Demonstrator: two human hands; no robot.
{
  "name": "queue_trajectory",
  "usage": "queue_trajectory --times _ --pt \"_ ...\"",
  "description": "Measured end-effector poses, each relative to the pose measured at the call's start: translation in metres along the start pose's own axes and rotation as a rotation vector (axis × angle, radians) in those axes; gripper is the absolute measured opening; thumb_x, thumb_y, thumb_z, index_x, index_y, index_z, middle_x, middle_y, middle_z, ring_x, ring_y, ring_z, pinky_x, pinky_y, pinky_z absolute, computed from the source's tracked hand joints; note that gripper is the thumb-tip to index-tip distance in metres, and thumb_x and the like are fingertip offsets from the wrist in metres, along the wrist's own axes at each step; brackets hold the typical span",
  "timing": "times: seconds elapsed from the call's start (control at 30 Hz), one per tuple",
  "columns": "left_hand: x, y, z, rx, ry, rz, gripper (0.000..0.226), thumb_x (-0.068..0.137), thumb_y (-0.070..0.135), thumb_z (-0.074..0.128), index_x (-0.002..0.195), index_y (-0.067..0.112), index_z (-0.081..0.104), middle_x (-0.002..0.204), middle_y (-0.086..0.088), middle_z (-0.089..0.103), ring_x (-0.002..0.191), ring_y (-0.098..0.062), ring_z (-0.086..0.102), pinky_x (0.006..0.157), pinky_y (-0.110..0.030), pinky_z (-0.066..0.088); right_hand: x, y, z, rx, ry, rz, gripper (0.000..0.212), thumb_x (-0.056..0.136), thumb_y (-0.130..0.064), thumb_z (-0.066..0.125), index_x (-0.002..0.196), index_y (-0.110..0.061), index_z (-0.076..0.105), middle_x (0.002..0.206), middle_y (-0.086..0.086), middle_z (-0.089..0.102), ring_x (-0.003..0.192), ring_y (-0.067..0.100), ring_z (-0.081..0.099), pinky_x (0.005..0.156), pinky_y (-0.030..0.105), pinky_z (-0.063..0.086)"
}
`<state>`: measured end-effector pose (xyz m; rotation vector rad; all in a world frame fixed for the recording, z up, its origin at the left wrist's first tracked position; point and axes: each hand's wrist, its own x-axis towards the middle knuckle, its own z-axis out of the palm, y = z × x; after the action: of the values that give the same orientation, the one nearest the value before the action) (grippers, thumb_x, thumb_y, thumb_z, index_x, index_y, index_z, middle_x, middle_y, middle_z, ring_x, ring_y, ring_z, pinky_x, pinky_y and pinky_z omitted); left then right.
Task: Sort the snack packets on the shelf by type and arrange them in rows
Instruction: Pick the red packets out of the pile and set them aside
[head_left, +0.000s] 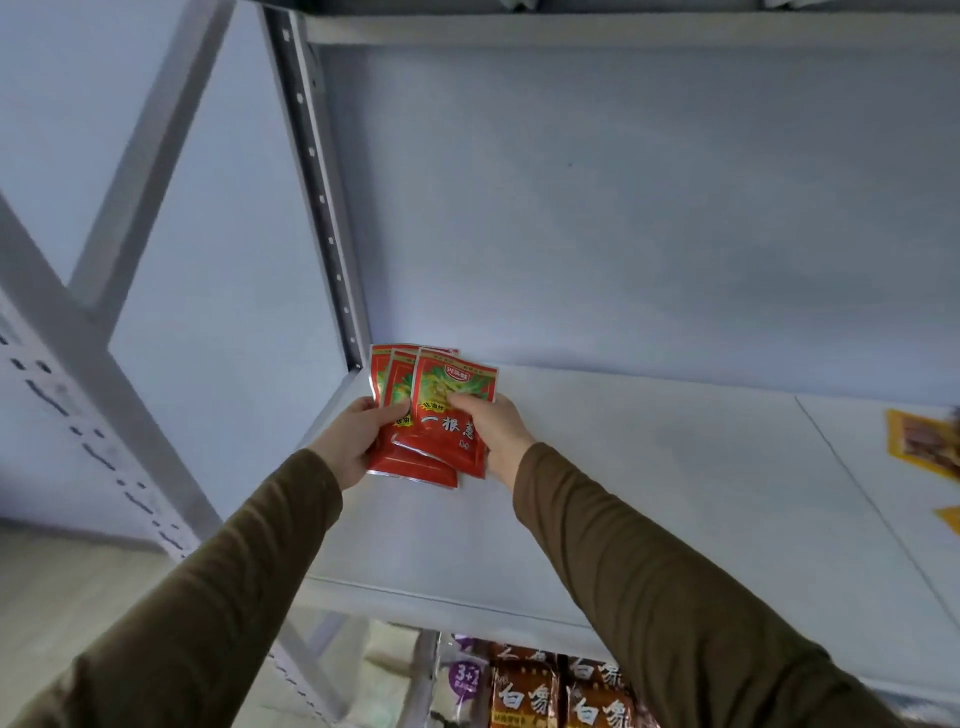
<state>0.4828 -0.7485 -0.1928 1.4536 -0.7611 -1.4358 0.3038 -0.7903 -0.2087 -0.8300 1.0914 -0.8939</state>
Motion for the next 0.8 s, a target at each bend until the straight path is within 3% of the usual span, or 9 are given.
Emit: queue_trajectory --times 0.13,0.27,0.4,0.5,0.57,0.67,0.73,0.8 --pt "0.018 0.006 -0.027 0.017 0.000 -0.021 0.033 0.094 0.026 0.071 0.123 0.015 0.059 0.101 -0.012 0.079 0.088 -0.035 0.077 0.076 -0.047 0.062 0.009 0.008 0.033 0.017 0.084 0.006 0.042 0.086 -0.025 0.081 0.122 -0.012 0.064 0.105 0.012 0.077 0.092 0.031 0.077 0.087 0.051 0.062" --pt "0.034 0.015 -0.034 0.074 0.048 0.000 0.026 0.096 0.029 0.069 0.118 0.018 0.061 0.093 -0.009 0.079 0.078 -0.030 0.078 0.064 -0.039 0.062 0.021 0.009 0.054 0.034 0.188 -0.029 0.046 0.084 -0.026 0.082 0.123 -0.014 0.061 0.105 0.011 0.076 0.088 0.028 0.077 0.077 0.045 0.064" --pt "0.047 0.023 -0.032 0.193 0.113 0.050 0.047 0.092 0.030 0.073 0.132 0.019 0.051 0.105 -0.009 0.075 0.078 -0.028 0.077 0.062 -0.036 0.062 0.031 0.010 0.060 0.003 0.283 -0.069 0.052 0.084 -0.027 0.082 0.124 -0.016 0.053 0.109 0.009 0.071 0.092 0.026 0.074 0.084 0.049 0.062" --pt "0.053 0.026 -0.032 0.233 0.118 0.041 0.057 0.092 0.028 0.074 0.141 0.021 0.044 0.109 -0.009 0.072 0.078 -0.028 0.077 0.059 -0.034 0.061 0.035 0.011 0.056 -0.011 0.312 -0.082 0.052 0.085 -0.026 0.082 0.122 -0.016 0.047 0.108 0.008 0.069 0.090 0.023 0.073 0.074 0.041 0.063" --pt "0.056 0.024 -0.033 0.222 0.107 0.034 0.057 0.093 0.027 0.073 0.141 0.021 0.043 0.110 -0.011 0.072 0.080 -0.029 0.077 0.066 -0.039 0.064 0.036 0.012 0.056 -0.054 0.336 -0.113 0.052 0.087 -0.024 0.080 0.122 -0.018 0.043 0.107 0.004 0.066 0.087 0.018 0.071 0.064 0.032 0.057" --pt "0.060 0.022 -0.033 0.276 0.105 0.056 0.042 0.097 0.030 0.068 0.133 0.019 0.049 0.111 -0.010 0.073 0.084 -0.030 0.077 0.080 -0.047 0.063 0.037 0.012 0.060 -0.138 0.350 -0.135 0.054 0.089 -0.026 0.078 0.126 -0.022 0.039 0.104 -0.001 0.064 0.086 0.014 0.068 0.061 0.027 0.053" --pt "0.060 0.024 -0.034 0.310 0.099 0.075 0.034 0.098 0.034 0.065 0.127 0.021 0.052 0.108 -0.007 0.073 0.085 -0.027 0.076 0.077 -0.042 0.063 0.037 0.011 0.062 -0.209 0.364 -0.146 0.058 0.089 -0.029 0.078 0.132 -0.022 0.040 0.112 0.001 0.065 0.095 0.018 0.069 0.071 0.035 0.059" --pt "0.059 0.025 -0.035 0.315 0.097 0.082 0.031 0.097 0.035 0.065 0.123 0.023 0.052 0.105 -0.004 0.073 0.082 -0.025 0.077 0.069 -0.037 0.062 0.038 0.010 0.062 -0.342 0.409 -0.188 0.063 0.090 -0.030 0.077 0.140 -0.020 0.041 0.127 0.006 0.063 0.114 0.026 0.064 0.094 0.049 0.057"
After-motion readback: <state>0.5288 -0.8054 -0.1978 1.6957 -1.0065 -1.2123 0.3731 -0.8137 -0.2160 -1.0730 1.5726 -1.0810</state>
